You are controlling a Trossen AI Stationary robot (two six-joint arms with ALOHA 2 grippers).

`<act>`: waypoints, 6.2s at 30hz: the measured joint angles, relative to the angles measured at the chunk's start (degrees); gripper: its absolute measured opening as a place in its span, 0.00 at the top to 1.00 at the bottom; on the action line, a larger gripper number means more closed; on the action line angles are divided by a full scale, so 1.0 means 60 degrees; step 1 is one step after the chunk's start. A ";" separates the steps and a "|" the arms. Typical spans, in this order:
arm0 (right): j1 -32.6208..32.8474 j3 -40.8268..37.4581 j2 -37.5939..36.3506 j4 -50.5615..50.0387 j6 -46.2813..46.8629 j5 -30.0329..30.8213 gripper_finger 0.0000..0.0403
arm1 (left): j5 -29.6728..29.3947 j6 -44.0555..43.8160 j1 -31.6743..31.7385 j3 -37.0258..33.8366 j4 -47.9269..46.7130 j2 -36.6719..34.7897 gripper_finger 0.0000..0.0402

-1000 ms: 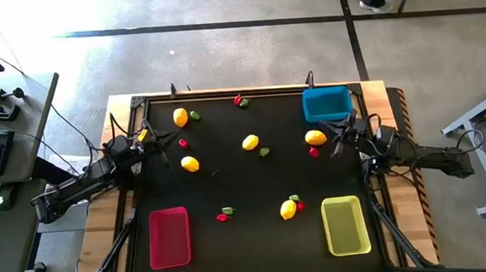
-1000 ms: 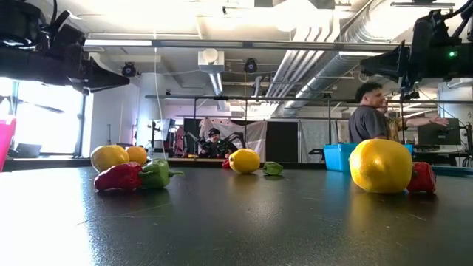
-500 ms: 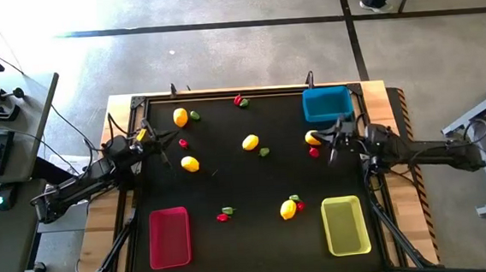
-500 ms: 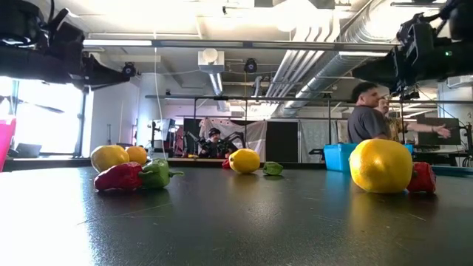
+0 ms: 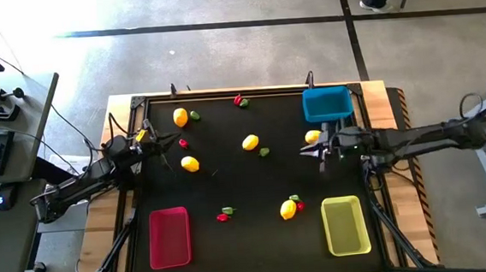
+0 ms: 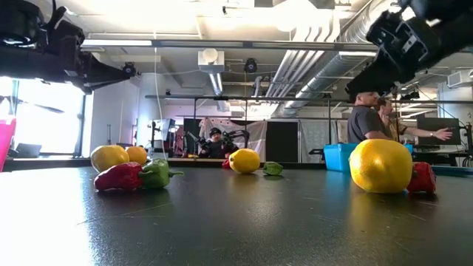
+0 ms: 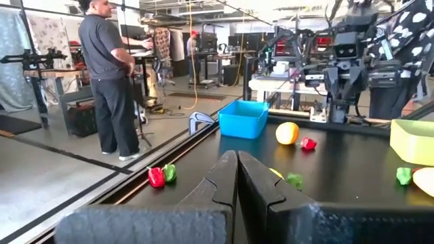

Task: Sort produce into baskets
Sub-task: Put the green chili pepper into the yellow bin, then put the yellow lemon into the blue bin

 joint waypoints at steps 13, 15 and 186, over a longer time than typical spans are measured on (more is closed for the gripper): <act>0.2015 0.2725 0.3654 -0.2800 0.3025 -0.0133 0.67 | 0.0000 0.0084 0.0000 0.0000 0.0027 0.0000 1.00; 0.2429 0.3196 0.4121 -0.3250 0.3346 -0.0340 0.66 | 0.0001 0.0102 0.0000 0.0000 0.0027 0.0000 1.00; 0.6881 0.7734 0.7456 -1.1617 1.4293 -0.1191 0.60 | 0.0992 -0.0168 -0.0004 0.0004 -0.0086 0.0003 1.00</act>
